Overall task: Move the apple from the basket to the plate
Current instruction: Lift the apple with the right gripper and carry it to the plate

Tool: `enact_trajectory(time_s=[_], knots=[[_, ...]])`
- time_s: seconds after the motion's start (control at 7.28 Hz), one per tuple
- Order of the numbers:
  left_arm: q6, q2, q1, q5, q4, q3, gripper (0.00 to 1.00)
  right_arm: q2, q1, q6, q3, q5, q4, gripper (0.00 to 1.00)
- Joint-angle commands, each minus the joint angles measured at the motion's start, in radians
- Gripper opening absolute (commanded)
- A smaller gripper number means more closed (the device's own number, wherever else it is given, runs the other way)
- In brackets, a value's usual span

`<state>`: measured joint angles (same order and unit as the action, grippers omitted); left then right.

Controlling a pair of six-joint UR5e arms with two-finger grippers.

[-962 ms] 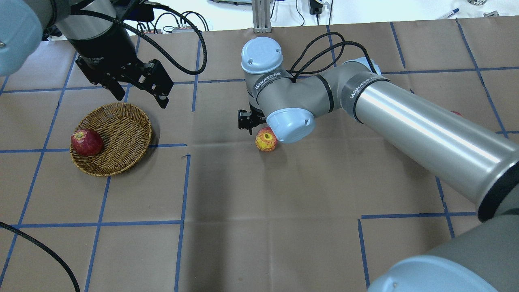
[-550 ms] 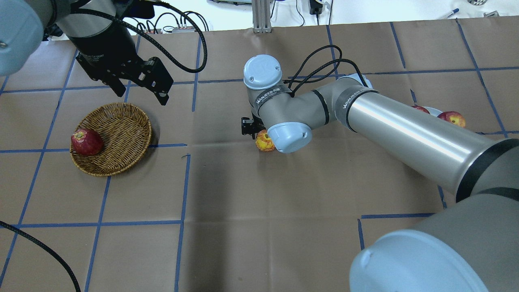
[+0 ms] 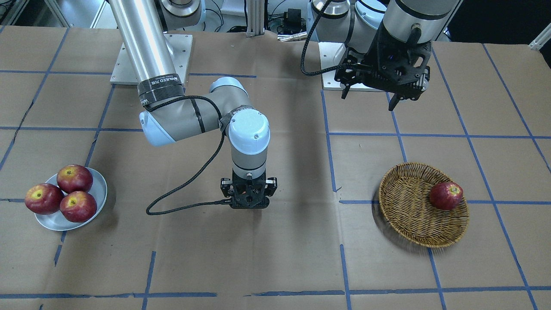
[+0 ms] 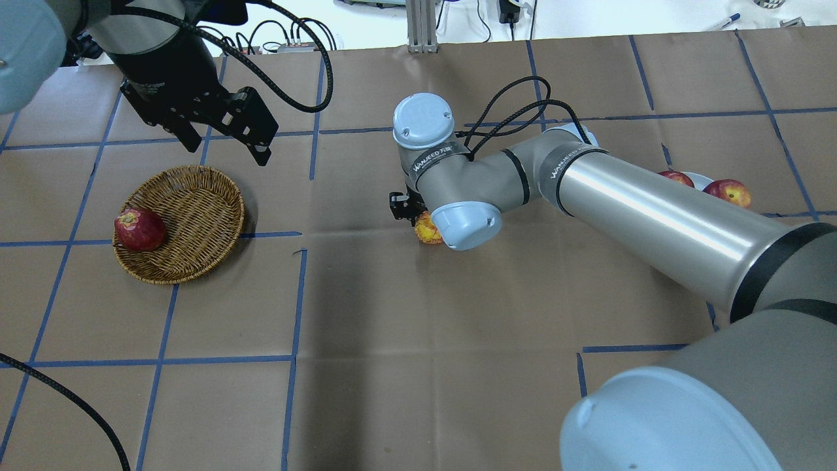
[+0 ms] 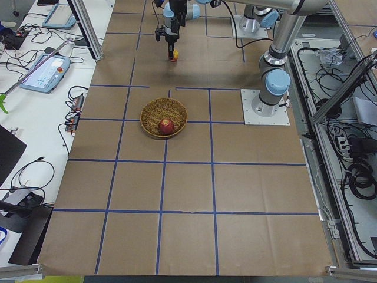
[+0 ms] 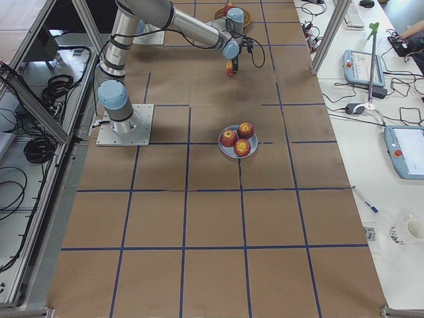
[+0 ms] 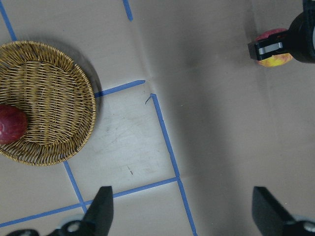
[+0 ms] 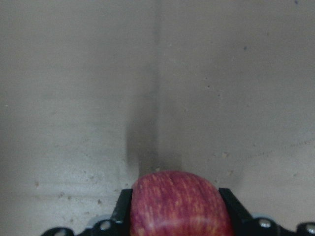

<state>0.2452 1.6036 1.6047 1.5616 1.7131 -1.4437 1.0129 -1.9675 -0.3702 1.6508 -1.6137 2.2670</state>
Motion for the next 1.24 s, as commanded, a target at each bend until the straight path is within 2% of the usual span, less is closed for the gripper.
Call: enact_trajectory(time_s=[0.0, 0.27, 0.55, 0.82, 1.1], knots=[[0.0, -0.002, 0.0, 0.0, 0.006, 0.0, 0.99, 0.024, 0.01, 0.004, -0.032, 0.0, -0.013, 0.56], [0.0, -0.004, 0.0, 0.0, 0.008, 0.0, 0.99, 0.166, 0.063, 0.028, -0.095, 0.011, -0.22, 0.56], [0.0, -0.007, 0.0, 0.0, 0.014, 0.0, 0.99, 0.303, 0.244, 0.275, -0.091, 0.005, -0.38, 0.56], [0.0, -0.011, 0.0, 0.0, 0.017, -0.004, 0.99, 0.36, 0.463, 0.576, -0.088, 0.0, -0.451, 0.56], [0.0, -0.013, 0.0, 0.0, 0.017, -0.01, 0.99, 0.355, 0.672, 0.872, -0.063, 0.012, -0.44, 0.55]])
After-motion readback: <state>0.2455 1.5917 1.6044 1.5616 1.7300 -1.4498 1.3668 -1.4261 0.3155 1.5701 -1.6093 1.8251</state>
